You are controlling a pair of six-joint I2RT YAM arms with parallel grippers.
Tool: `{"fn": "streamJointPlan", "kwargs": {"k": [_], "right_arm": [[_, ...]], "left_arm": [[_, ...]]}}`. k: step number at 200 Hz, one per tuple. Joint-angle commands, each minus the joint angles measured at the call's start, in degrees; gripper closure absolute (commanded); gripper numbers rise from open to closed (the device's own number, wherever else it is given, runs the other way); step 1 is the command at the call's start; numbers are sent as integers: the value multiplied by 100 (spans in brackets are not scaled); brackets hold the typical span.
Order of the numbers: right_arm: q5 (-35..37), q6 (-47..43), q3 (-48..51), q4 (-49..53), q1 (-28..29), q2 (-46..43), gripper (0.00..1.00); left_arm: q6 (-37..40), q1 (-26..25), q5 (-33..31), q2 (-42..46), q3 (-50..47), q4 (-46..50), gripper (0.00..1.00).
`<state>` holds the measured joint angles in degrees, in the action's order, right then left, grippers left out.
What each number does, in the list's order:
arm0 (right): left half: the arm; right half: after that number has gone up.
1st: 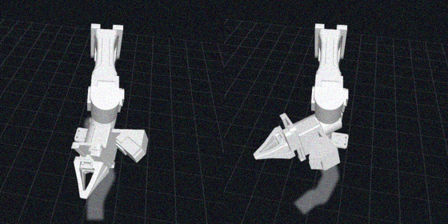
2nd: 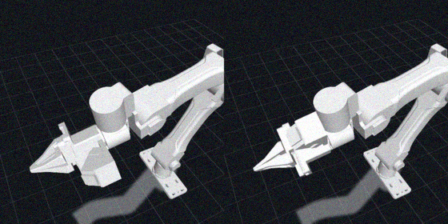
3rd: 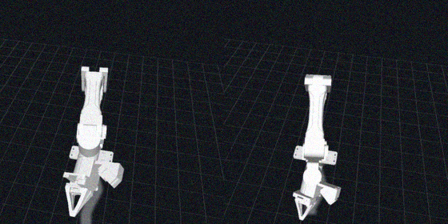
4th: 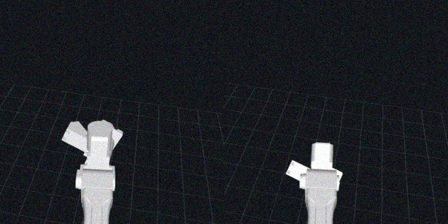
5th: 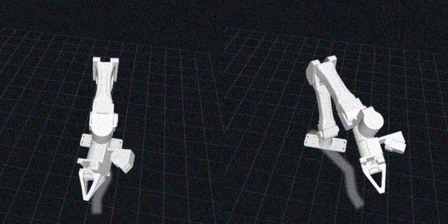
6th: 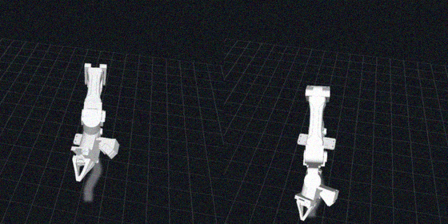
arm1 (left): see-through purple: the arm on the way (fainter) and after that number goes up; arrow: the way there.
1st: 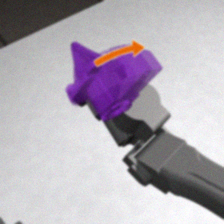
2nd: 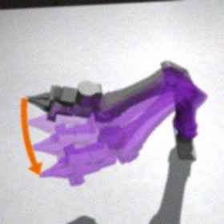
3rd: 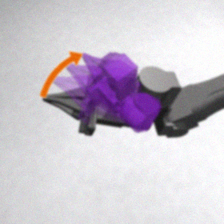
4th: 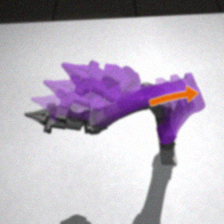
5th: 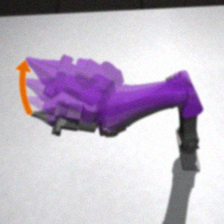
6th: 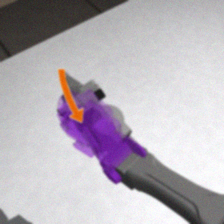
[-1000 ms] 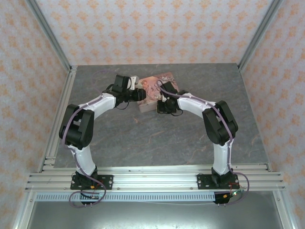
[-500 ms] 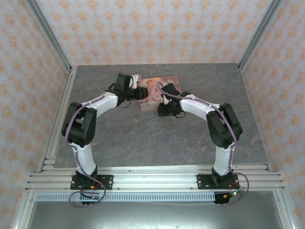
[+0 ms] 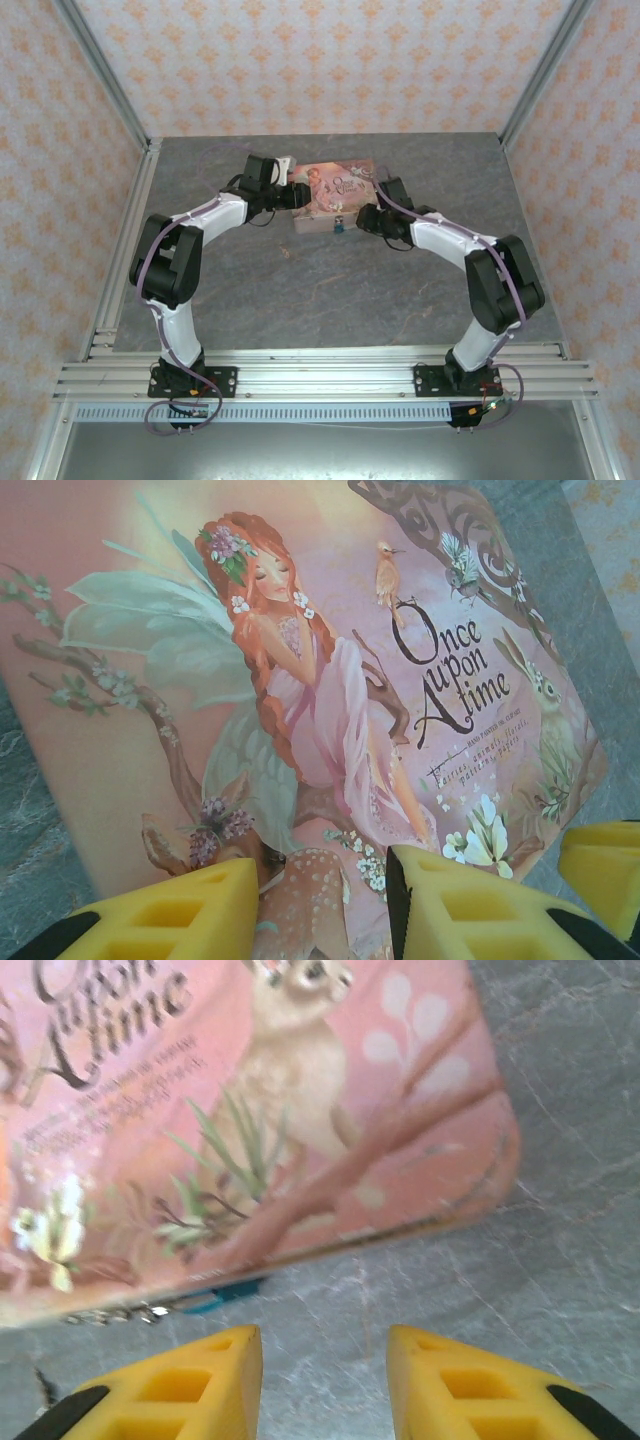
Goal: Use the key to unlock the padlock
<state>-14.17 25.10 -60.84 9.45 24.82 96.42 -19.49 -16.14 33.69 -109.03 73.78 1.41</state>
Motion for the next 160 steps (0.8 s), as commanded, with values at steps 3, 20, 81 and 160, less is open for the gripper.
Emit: {"fn": "streamJointPlan", "kwargs": {"k": [3, 20, 81, 160], "right_arm": [[-76, 357, 48, -428, 71, 37, 63], [-43, 404, 89, -493, 111, 61, 63], [144, 366, 90, -361, 155, 15, 62], [748, 435, 437, -392, 58, -478, 61]], "left_arm": [[42, 39, -249, -292, -258, 729, 61], [59, 41, -232, -280, -230, 746, 61], [148, 36, -232, -133, -126, 887, 61], [410, 38, -306, 425, 19, 1177, 60]]}}
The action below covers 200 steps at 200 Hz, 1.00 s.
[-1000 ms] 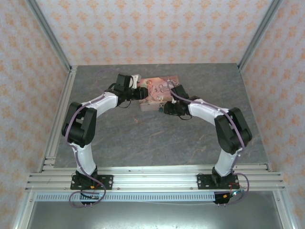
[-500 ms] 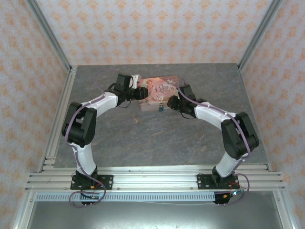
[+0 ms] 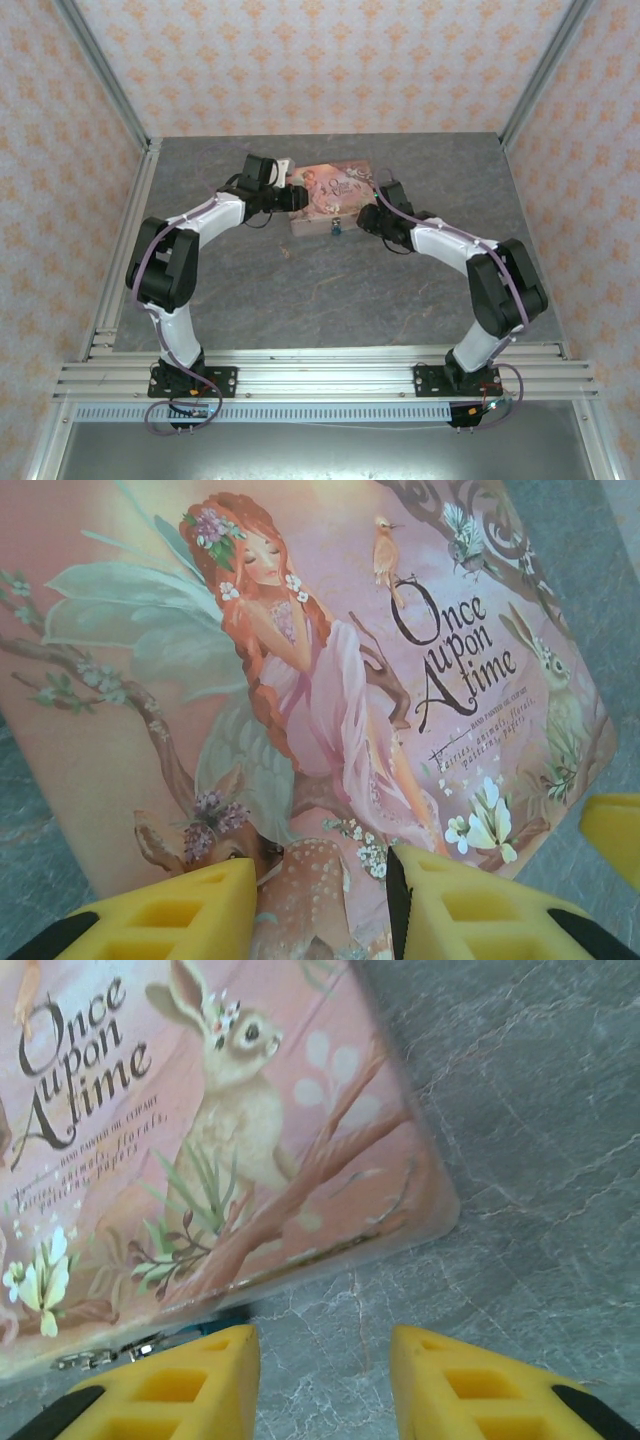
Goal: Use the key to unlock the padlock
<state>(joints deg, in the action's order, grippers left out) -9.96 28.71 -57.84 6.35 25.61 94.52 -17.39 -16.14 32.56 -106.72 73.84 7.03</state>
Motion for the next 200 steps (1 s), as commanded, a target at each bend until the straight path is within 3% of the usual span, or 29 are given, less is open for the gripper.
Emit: {"fn": "streamJointPlan", "kwargs": {"k": [1, 33, 97, 144, 200], "right_arm": [[331, 78, 144, -86, -21, -295, 61], [496, -170, 197, -9, 184, -422, 57], [1172, 46, 406, -589, 1429, 58, 50], [1462, 341, 270, -1201, 1600, 783, 50], [1986, 201, -438, -885, 1702, 1384, 50]], "left_arm": [[200, 40, -195, 199, 14, 615, 60], [218, 41, -197, 230, 36, 686, 60], [192, 38, -197, 195, -79, 661, 60], [183, 37, -223, 178, -226, 590, 60], [195, 41, -302, 169, -373, 513, 60]]}}
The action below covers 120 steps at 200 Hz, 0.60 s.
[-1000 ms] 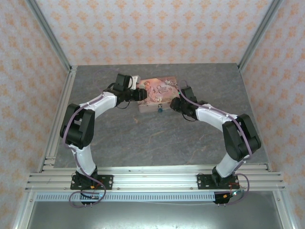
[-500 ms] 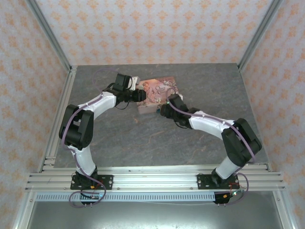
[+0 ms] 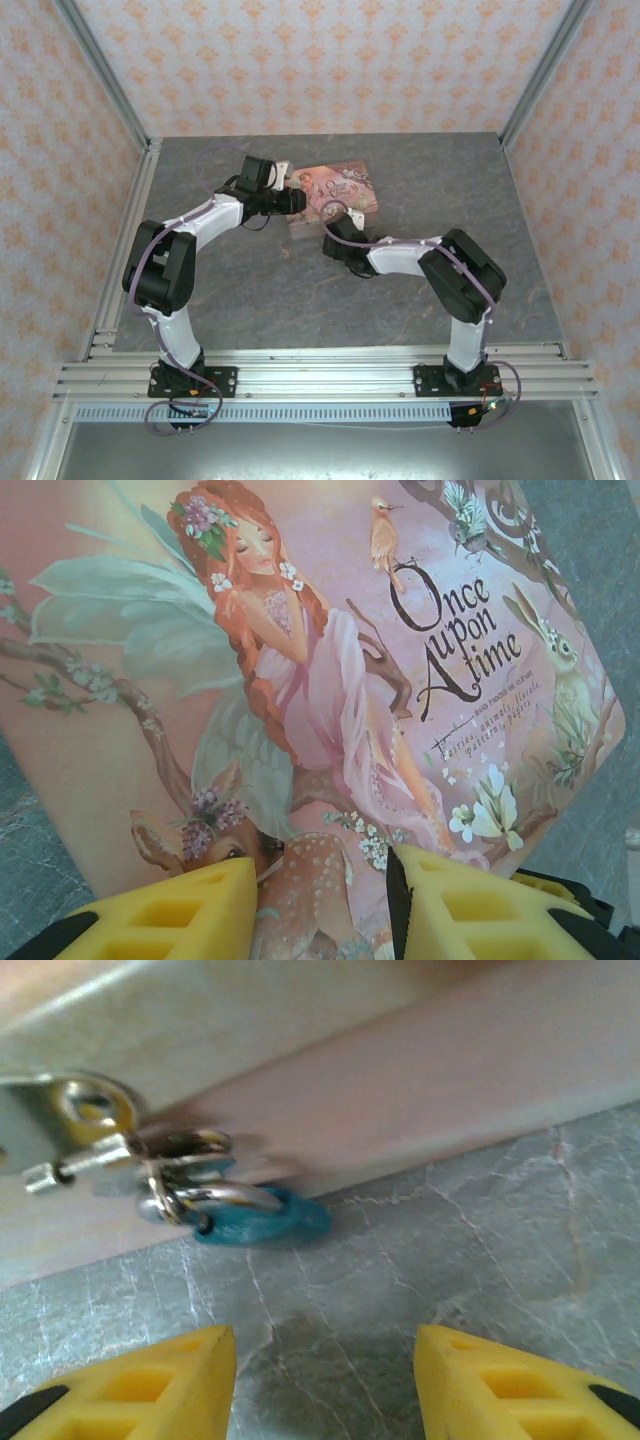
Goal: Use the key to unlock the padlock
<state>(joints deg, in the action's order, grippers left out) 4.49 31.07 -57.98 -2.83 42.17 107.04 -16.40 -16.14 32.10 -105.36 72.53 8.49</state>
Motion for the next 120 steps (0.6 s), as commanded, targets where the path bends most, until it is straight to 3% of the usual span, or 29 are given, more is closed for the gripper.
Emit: {"fn": "streamJointPlan", "kwargs": {"k": [1, 57, 120], "right_arm": [[551, -42, -434, 35, 45, 136, 50], [686, -222, -1044, 332, 43, 563, 52], [884, -518, -1226, 650, 37, 725, 84]], "left_arm": [[95, 41, -257, 33, -245, 365, 60], [81, 41, -309, 24, -348, 268, 60], [103, 41, -362, -11, -353, 294, 60]]}}
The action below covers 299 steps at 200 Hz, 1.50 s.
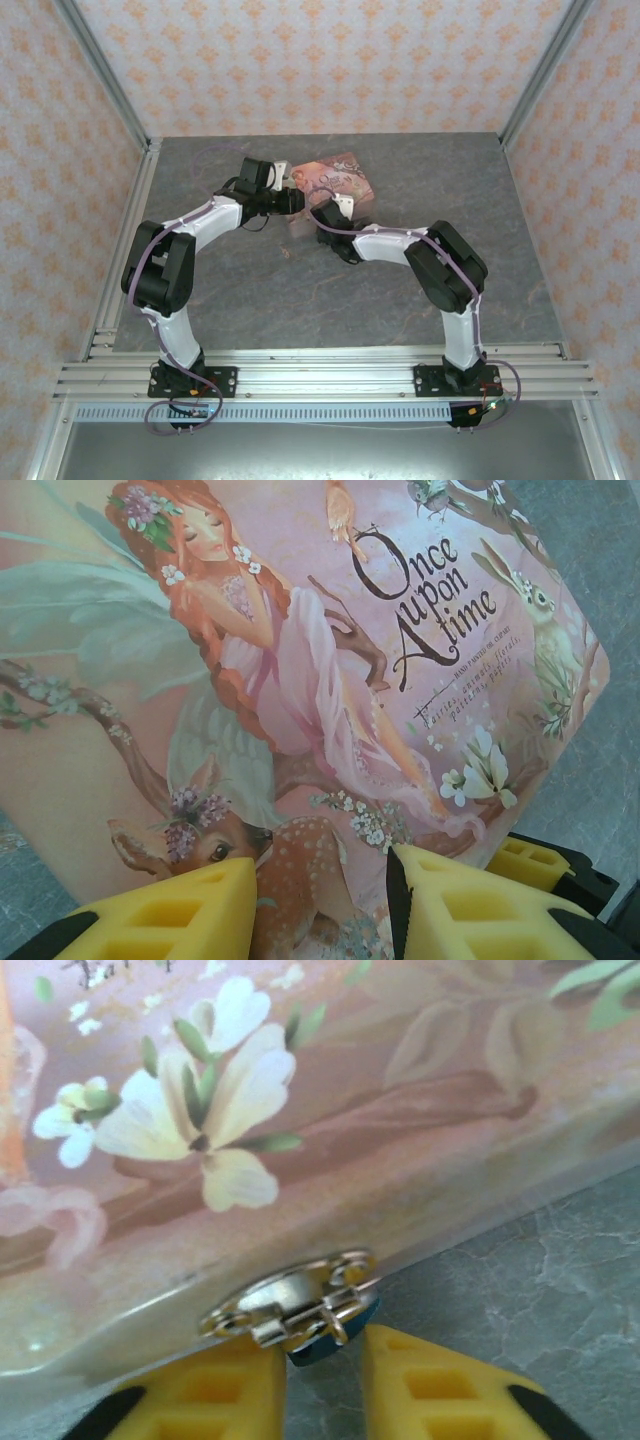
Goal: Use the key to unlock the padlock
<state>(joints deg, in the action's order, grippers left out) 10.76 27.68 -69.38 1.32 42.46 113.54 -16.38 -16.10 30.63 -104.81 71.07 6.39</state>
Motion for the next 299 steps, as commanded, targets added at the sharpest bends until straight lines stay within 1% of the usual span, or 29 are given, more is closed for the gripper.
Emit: {"fn": "streamJointPlan", "kwargs": {"k": [1, 23, 33, 44, 76, 95, 110, 139, 157, 191, 217, 230, 244, 271, 299], "right_arm": [[254, -182, -84, 236, 8, 74, 85], [114, -307, 46, 216, -40, 42, 96], [-11, -377, 165, 164, -84, -27, 100], [-246, -526, 312, 71, -158, -166, 100], [-1339, -914, 777, -133, -589, -711, 100], [-1557, -991, 915, -70, -843, -968, 100], [-1797, -1015, 979, -128, -969, -1043, 100], [-2498, -950, 949, -333, -1038, -928, 100], [-2718, -850, 905, -411, -1047, -829, 100], [-2561, -894, 839, -394, -1033, -770, 100], [-2350, -963, 785, -374, -957, -741, 66], [-2174, -1040, 672, -273, -878, -674, 57], [-1989, -1122, 536, -209, -810, -569, 53], [-1664, -1260, 233, -132, -756, -270, 53], [-1509, -1259, -37, -167, -726, 22, 52]], "left_arm": [[100, 36, -216, -65, -203, 503, 60], [100, 44, -224, -100, -177, 503, 60], [109, 45, -224, -109, -168, 512, 60], [118, 52, -224, -109, -161, 521, 60], [118, 90, -216, -135, -146, 487, 60], [110, 99, -189, -166, -130, 442, 60], [98, 110, -165, -201, -115, 408, 60], [91, 115, -137, -250, -102, 380, 60], [104, 111, -136, -250, -98, 385, 60], [127, 140, -119, -241, -99, 407, 60], [145, 168, -101, -241, -93, 424, 60], [144, 186, -86, -249, -70, 433, 60], [146, 206, -67, -254, -61, 433, 60], [166, 241, -31, -292, -31, 452, 60], [177, 261, -9, -320, -30, 453, 60]]}}
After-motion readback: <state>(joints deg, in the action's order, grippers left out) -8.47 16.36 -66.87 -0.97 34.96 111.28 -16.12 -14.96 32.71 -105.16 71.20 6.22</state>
